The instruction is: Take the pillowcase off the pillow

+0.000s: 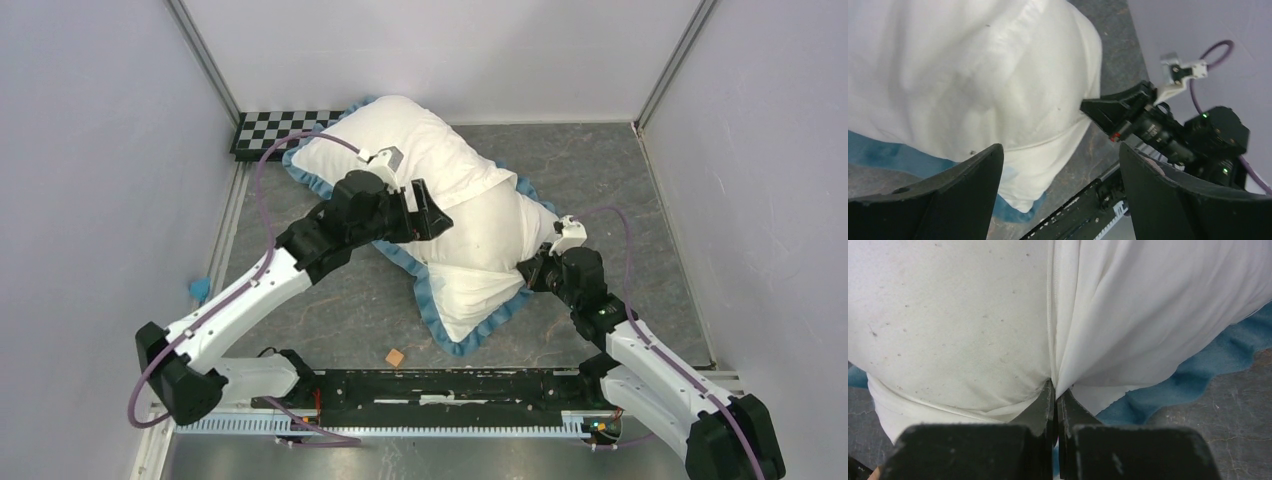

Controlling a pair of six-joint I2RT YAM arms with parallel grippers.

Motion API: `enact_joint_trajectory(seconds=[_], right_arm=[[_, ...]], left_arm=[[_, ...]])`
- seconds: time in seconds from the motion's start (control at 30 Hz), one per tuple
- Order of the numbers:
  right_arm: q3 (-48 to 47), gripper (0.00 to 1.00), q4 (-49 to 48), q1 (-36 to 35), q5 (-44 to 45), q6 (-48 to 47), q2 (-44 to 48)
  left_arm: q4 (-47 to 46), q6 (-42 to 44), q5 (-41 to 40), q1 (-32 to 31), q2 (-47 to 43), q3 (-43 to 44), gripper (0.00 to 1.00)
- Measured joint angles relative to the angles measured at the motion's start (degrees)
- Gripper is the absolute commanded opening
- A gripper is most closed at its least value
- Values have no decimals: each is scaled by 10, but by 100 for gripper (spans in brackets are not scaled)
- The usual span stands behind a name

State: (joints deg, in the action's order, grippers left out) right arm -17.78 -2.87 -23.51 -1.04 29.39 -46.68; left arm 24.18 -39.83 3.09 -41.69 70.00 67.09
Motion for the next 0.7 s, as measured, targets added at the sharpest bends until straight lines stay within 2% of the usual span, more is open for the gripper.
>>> enact_joint_trajectory(seconds=[0.13, 0.2, 0.3, 0.4, 0.57, 0.7], right_arm=[[0, 0, -1, 0, -6, -8, 5], [0, 0, -1, 0, -8, -9, 5], [0, 0, -2, 0, -15, -7, 5], [7, 0, -11, 1, -25, -3, 11], [27, 0, -30, 2, -37, 4, 27], [26, 0, -28, 3, -38, -2, 28]], left_arm=[[8, -5, -25, -66, -13, 5, 95], [14, -12, -47, -107, 15, 13, 100], [15, -34, -73, -140, 67, 14, 100], [16, -62, -114, -144, 112, 14, 100], [21, -119, -212, -141, 139, 12, 100], [58, -162, -263, -130, 185, 40, 100]])
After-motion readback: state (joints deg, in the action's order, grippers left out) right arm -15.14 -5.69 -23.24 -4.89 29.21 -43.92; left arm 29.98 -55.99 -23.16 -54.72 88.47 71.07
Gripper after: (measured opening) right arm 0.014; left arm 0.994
